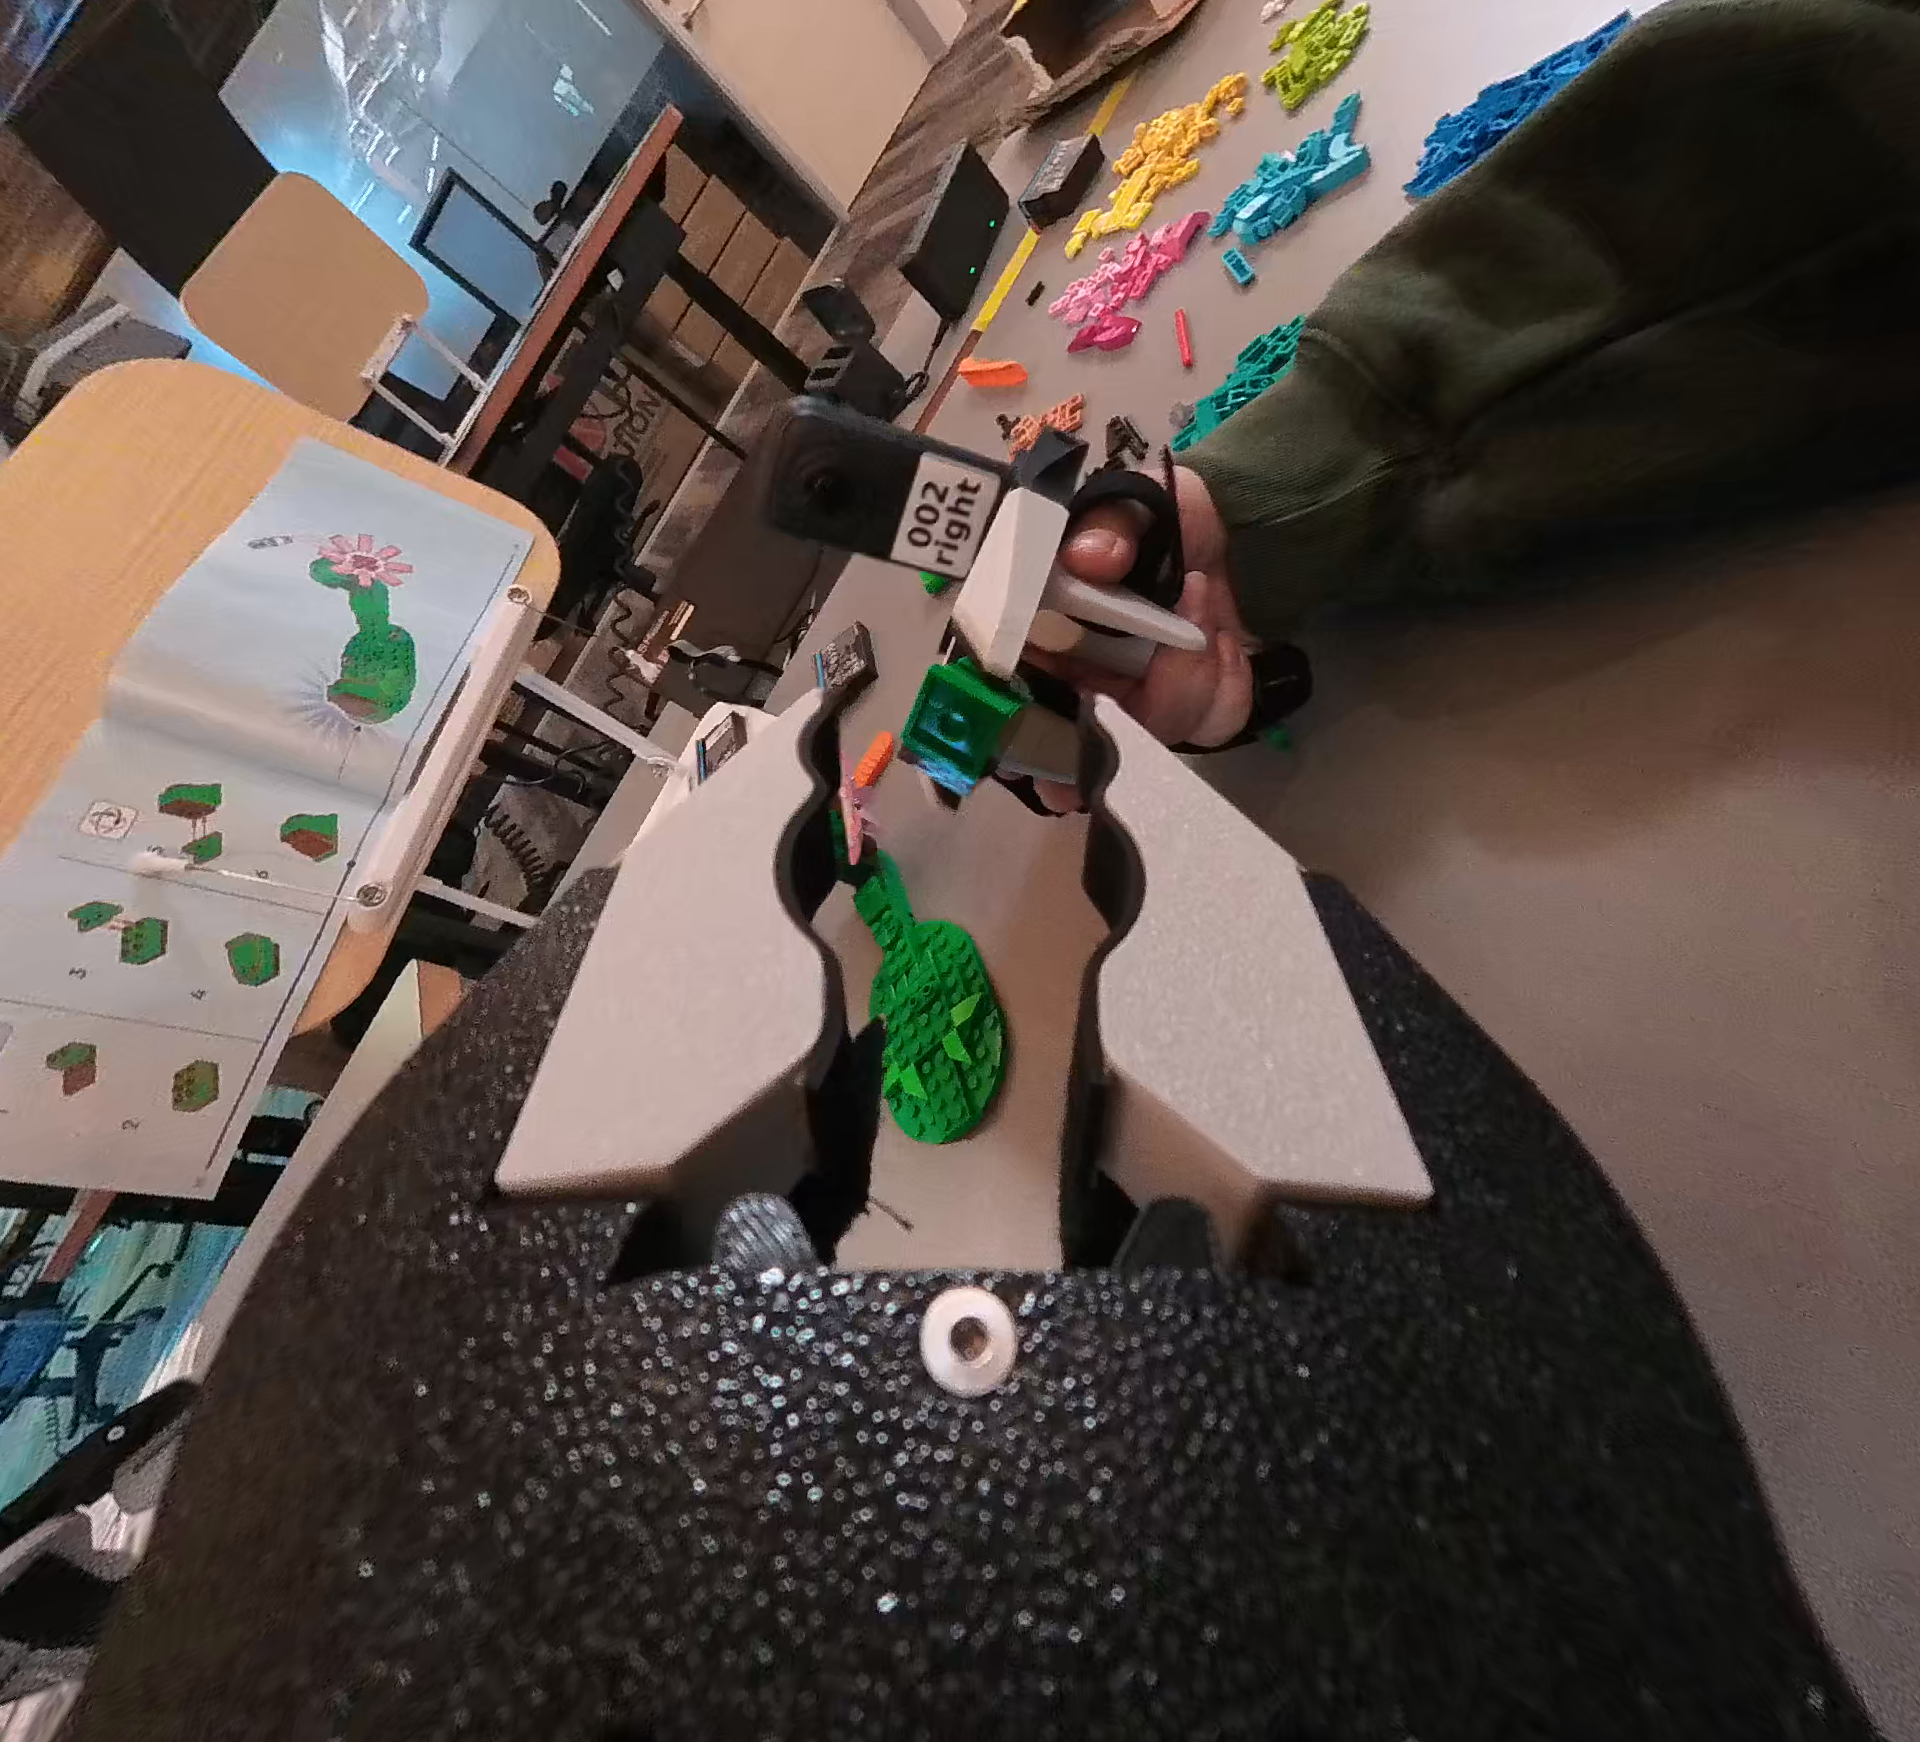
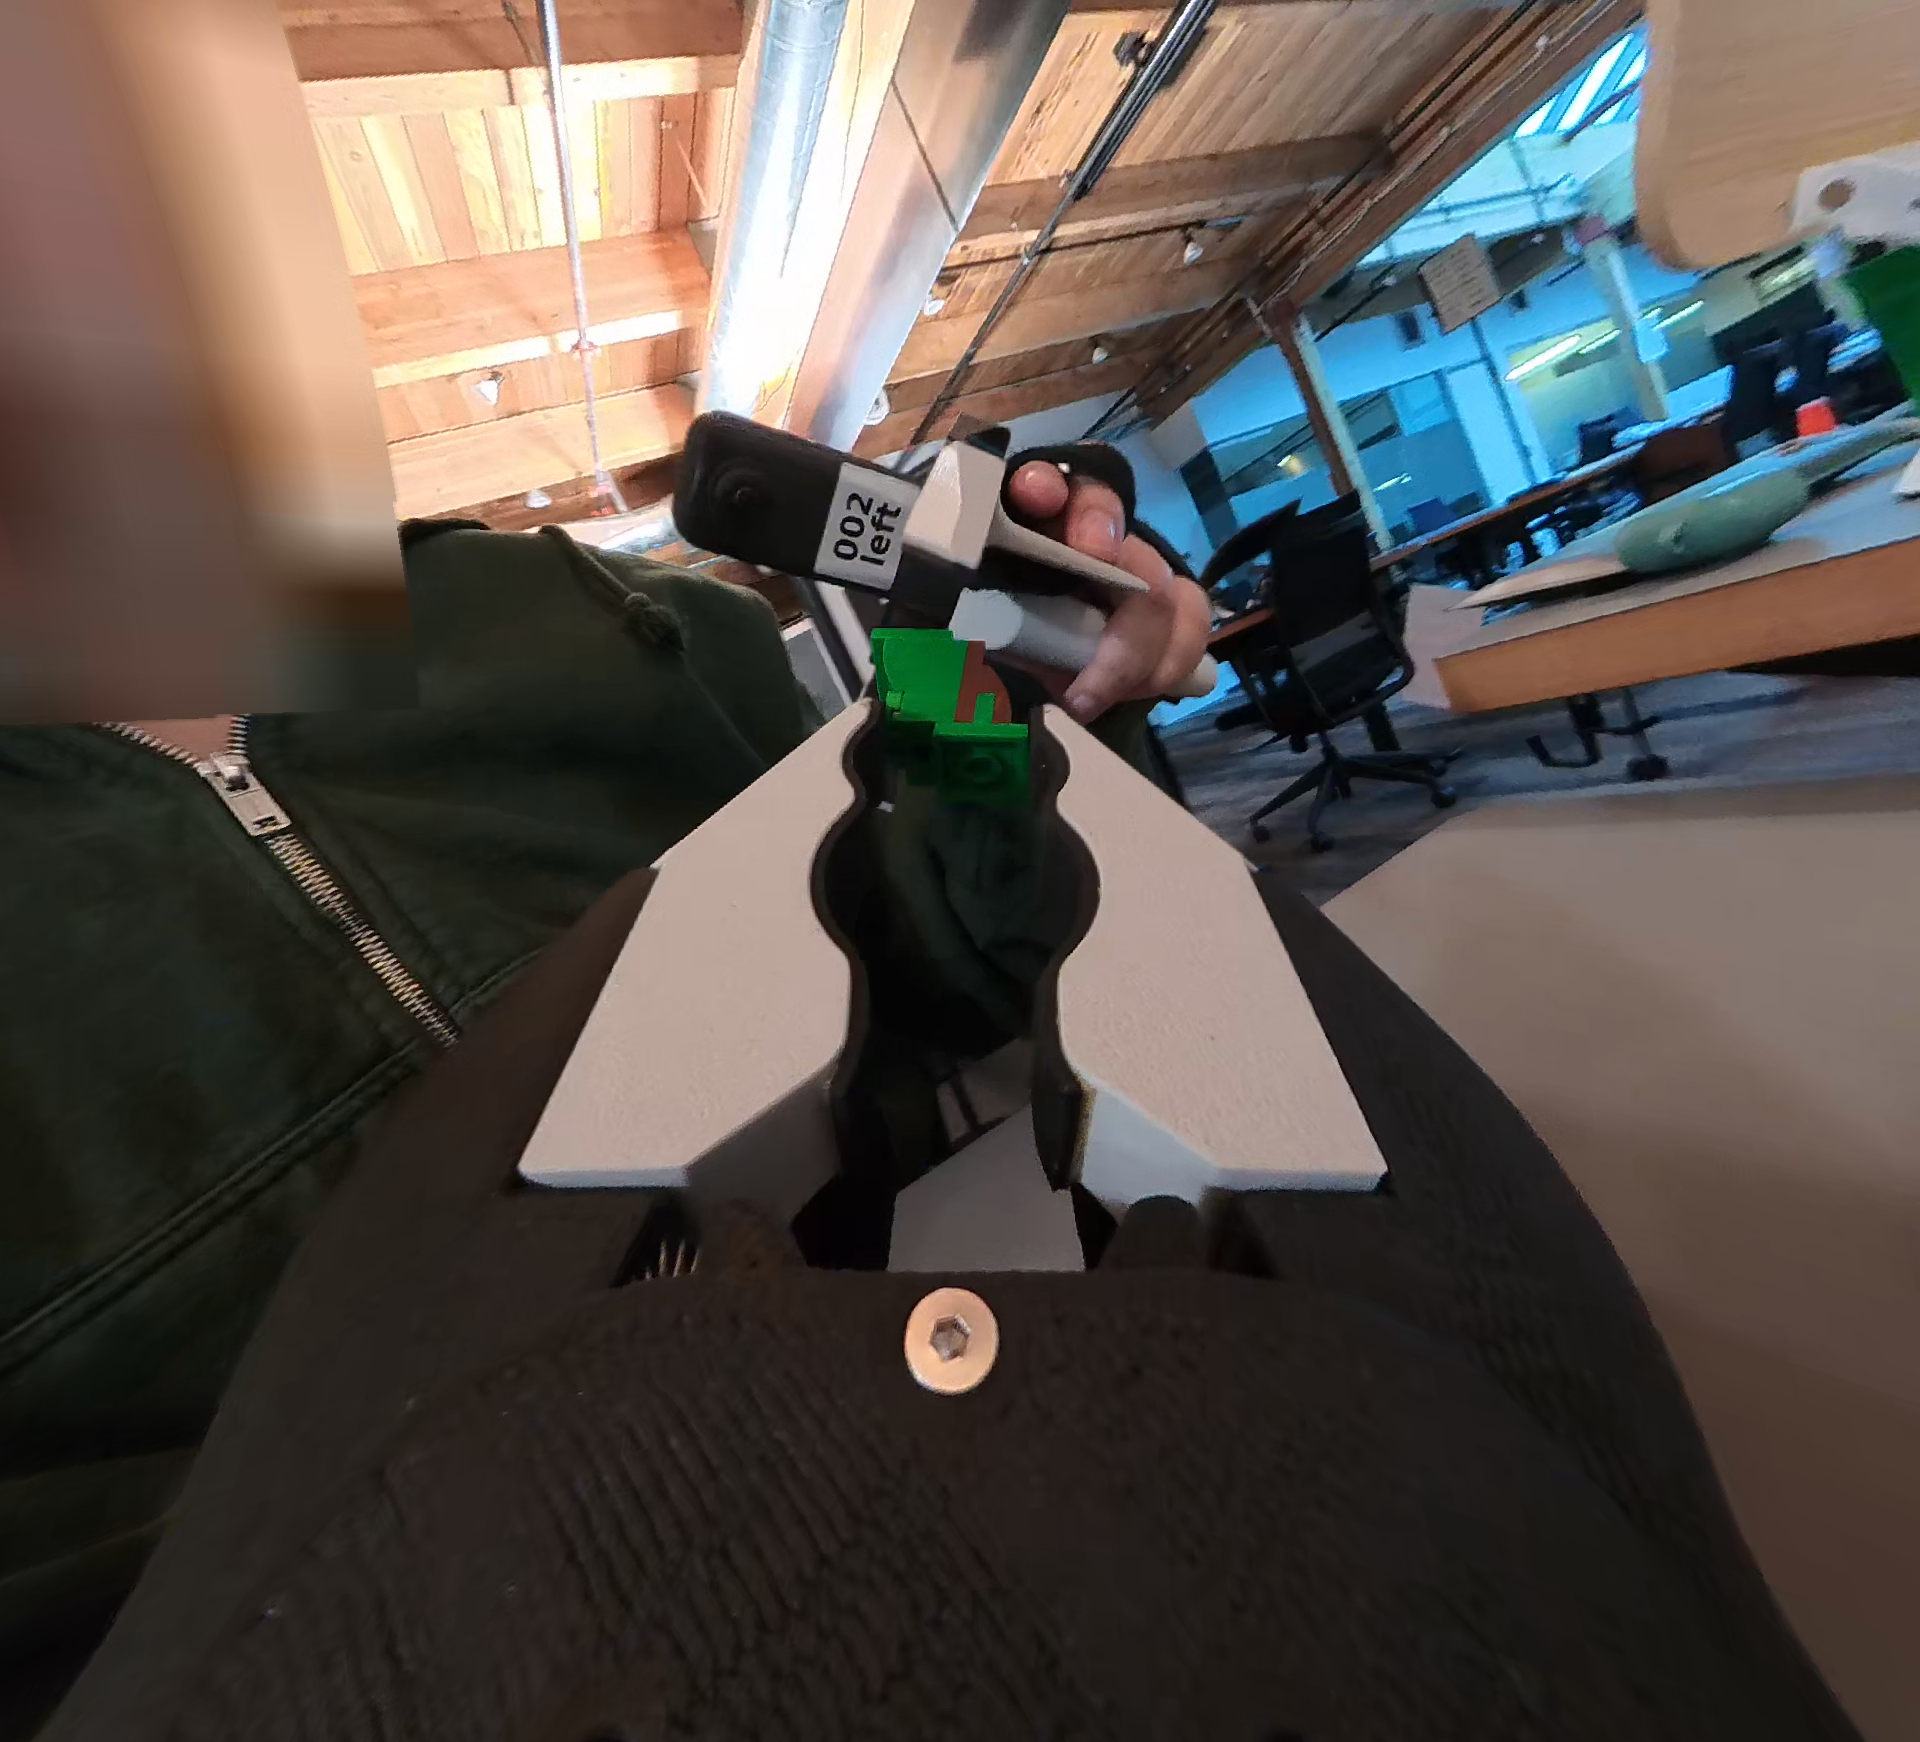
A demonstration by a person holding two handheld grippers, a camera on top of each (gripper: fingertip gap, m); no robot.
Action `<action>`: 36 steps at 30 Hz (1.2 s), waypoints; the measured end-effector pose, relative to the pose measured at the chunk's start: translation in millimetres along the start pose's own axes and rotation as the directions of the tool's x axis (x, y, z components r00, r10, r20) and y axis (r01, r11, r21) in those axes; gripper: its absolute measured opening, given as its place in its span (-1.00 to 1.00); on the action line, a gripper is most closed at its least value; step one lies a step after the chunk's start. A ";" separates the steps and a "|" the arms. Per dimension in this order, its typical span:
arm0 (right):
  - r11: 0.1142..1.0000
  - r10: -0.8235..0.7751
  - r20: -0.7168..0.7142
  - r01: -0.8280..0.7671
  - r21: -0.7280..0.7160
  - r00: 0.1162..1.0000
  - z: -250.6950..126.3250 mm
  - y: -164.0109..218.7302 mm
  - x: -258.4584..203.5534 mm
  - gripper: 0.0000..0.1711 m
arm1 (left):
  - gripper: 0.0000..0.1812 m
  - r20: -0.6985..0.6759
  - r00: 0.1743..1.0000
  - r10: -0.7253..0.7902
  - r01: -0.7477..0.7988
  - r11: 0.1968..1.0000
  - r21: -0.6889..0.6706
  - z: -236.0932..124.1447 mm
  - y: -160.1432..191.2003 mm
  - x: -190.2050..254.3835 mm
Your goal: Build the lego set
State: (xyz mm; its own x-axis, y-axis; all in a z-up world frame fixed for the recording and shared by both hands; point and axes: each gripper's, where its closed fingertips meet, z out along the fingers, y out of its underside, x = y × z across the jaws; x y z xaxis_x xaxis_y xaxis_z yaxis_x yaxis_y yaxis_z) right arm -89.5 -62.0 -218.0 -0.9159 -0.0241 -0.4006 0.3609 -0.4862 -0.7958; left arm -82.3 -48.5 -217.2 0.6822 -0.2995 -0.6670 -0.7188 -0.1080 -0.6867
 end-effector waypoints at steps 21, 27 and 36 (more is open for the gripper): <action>0.999 0.009 -0.114 -0.012 -0.032 0.993 -1.9 5.2 19.5 -0.71 | -0.45 0.053 0.981 0.184 -0.171 0.966 -0.192 3.9 39.3 1.7; 0.996 0.043 -0.133 -0.053 -0.074 0.990 -1.1 14.3 24.6 -0.71 | -0.79 0.074 0.972 0.224 -0.212 0.966 -0.148 4.5 31.7 4.8; 0.969 -0.172 -0.310 0.217 0.116 0.935 -25.0 -33.4 30.8 -0.48 | -0.85 0.262 0.965 0.009 0.020 0.994 -0.110 -2.5 43.7 -27.6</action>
State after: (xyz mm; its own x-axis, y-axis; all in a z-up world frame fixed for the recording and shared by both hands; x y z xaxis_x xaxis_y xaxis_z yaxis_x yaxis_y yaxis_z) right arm -125.4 -24.6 -215.1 -0.8641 0.3318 -0.3785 0.1307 -0.5782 -0.8053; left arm -132.8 -47.3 -228.1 0.6868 -0.0415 -0.7256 -0.7150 -0.2177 -0.6643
